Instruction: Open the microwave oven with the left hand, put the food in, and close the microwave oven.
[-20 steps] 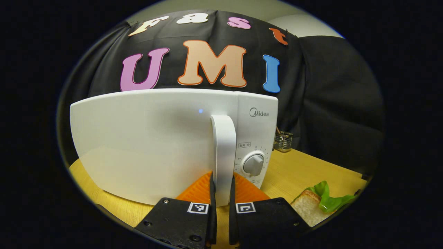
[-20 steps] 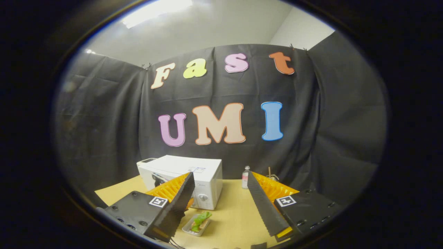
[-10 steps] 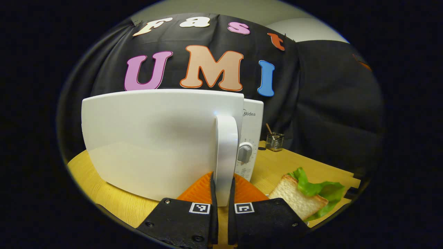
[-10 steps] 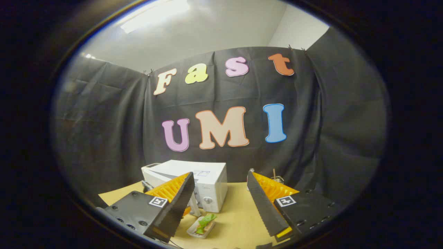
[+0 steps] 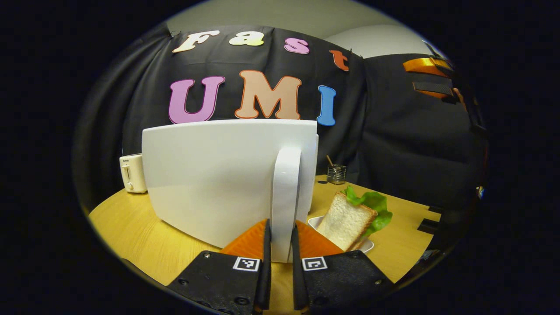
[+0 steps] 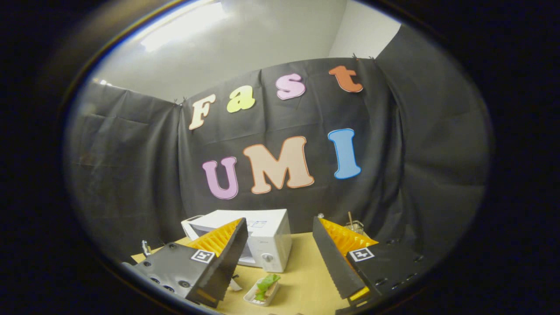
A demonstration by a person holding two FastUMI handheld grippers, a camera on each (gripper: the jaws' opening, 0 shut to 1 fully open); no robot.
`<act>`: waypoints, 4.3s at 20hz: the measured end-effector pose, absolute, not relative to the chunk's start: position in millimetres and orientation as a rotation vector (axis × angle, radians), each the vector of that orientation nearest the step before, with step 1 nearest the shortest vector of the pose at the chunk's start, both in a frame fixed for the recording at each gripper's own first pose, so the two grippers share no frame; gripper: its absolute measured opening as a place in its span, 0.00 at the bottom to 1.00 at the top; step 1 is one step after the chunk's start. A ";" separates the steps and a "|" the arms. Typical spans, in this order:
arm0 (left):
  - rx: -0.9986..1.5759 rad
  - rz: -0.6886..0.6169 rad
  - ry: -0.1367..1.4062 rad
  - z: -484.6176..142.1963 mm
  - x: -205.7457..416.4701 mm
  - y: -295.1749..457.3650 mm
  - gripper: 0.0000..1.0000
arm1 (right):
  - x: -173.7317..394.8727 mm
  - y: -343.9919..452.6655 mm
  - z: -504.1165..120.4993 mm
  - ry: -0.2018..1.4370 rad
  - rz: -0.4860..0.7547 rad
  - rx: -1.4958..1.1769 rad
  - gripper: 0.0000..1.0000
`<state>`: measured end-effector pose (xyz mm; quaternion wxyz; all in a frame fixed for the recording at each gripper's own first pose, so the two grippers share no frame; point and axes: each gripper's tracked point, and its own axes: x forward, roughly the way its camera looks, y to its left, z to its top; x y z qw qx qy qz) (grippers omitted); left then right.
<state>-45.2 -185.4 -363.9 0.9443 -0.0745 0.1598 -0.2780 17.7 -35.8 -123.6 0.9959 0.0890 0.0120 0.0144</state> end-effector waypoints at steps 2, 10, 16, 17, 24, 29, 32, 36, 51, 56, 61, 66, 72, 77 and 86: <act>-0.163 -0.553 0.330 -363.8 -54.4 -173.8 0.23 | 15.4 -27.5 -125.9 0.029 0.042 0.166 0.92; -0.154 -0.436 0.334 -362.3 -71.1 -122.3 0.42 | 12.8 -7.5 -123.5 0.003 0.073 0.144 0.92; -0.156 -0.337 0.333 -365.1 -78.0 -73.1 0.86 | 17.4 -7.3 -137.2 0.014 0.066 0.152 0.92; -0.172 -0.334 0.333 -365.0 -79.8 -68.6 0.97 | 18.6 -7.8 -139.7 0.019 0.067 0.157 0.92; -0.131 -0.220 0.334 -364.4 -94.5 -17.5 1.00 | 28.7 -3.3 -152.8 0.042 0.078 0.189 0.95; -0.137 -0.125 0.357 -364.7 -103.0 19.3 1.00 | 26.7 -1.6 -155.7 0.044 0.081 0.185 0.92; -0.139 -0.071 0.362 -361.6 -108.7 42.7 1.00 | 26.9 -0.6 -160.1 0.053 0.082 0.181 0.92; -0.139 0.009 0.333 -347.4 -114.2 77.1 1.00 | 27.5 -1.3 -167.4 0.067 0.080 0.185 0.95; -0.070 0.306 0.246 -304.4 -128.7 179.9 0.99 | 33.8 -7.5 -234.9 0.223 0.080 0.209 0.92; -0.048 0.389 0.156 -260.2 -126.1 190.7 0.99 | 33.1 9.9 -283.0 0.391 0.138 0.233 0.92; -0.027 0.395 0.100 -233.6 -112.3 176.5 0.99 | 29.1 35.8 -341.9 0.653 0.235 0.245 0.92; -0.064 0.408 0.088 -237.8 -109.8 172.1 0.99 | 25.4 56.7 -391.3 0.930 0.296 0.350 0.97; -0.072 0.425 0.122 -255.2 -100.5 179.8 0.99 | 47.7 53.5 -429.8 1.058 0.242 0.379 0.96; -0.081 0.422 0.133 -262.7 -93.9 182.3 0.99 | 51.9 53.6 -440.8 1.115 0.220 0.400 0.88; -0.075 0.401 0.141 -266.4 -89.4 179.1 0.99 | 51.9 66.2 -466.1 1.160 0.192 0.433 0.54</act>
